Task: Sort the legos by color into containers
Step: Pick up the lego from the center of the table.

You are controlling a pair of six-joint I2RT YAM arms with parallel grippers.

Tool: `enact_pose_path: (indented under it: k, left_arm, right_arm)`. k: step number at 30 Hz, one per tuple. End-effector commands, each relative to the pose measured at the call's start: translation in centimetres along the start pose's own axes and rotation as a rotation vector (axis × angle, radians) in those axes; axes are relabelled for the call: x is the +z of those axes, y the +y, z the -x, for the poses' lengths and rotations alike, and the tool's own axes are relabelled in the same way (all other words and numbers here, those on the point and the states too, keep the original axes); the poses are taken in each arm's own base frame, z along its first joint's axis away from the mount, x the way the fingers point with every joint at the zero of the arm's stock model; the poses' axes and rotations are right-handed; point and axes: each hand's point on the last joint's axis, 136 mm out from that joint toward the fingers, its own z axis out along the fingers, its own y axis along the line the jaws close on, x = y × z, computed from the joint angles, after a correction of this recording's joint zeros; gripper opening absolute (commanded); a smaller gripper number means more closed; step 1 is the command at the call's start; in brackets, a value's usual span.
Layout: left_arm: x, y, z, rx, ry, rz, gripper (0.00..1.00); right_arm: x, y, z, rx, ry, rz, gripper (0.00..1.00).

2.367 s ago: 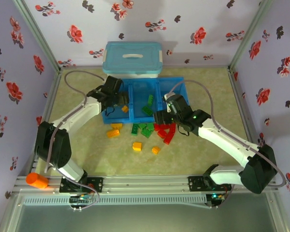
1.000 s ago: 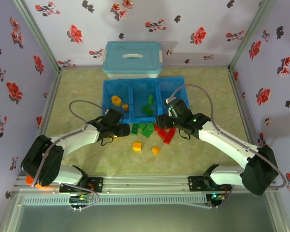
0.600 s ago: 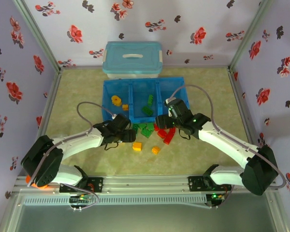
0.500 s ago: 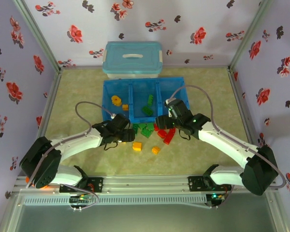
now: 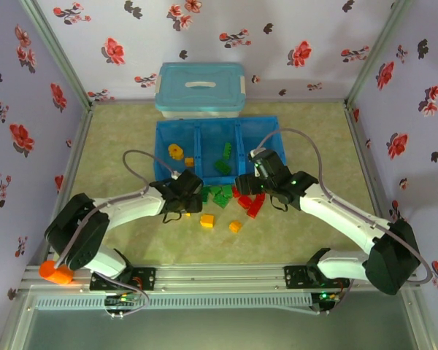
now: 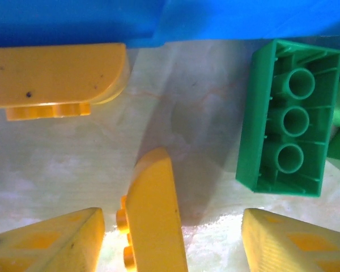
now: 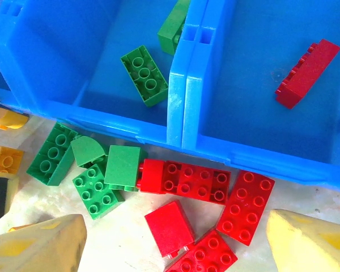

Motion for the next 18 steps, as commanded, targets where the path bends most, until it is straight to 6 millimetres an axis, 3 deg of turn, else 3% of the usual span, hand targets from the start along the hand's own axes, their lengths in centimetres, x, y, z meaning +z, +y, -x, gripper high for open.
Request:
enact_pose_path:
  k: [1, 6, 11, 14, 18]
  left_arm:
    - [0.0, 0.3, 0.0, 0.000, 0.010, 0.047, 0.58]
    - [0.2, 0.9, -0.3, 0.006, 0.012, 0.077, 0.42]
    - [-0.3, 0.9, 0.0, 0.019, 0.004, 0.088, 0.34]
    - [-1.7, 0.7, 1.0, 0.032, -0.024, 0.091, 0.29]
    - [-5.3, 0.2, 3.9, 0.046, -0.134, 0.058, 0.27]
  right_arm:
    - [-0.9, -0.5, 0.4, 0.024, -0.021, -0.016, 0.83]
    - [-0.8, -0.7, 0.1, 0.029, -0.021, -0.019, 0.83]
    - [-0.6, -0.6, 0.0, 0.032, -0.016, -0.014, 0.83]
    - [-0.6, -0.6, -0.1, 0.032, -0.016, -0.016, 0.82]
    - [-0.5, -0.8, -0.1, 0.031, -0.021, -0.024, 0.82]
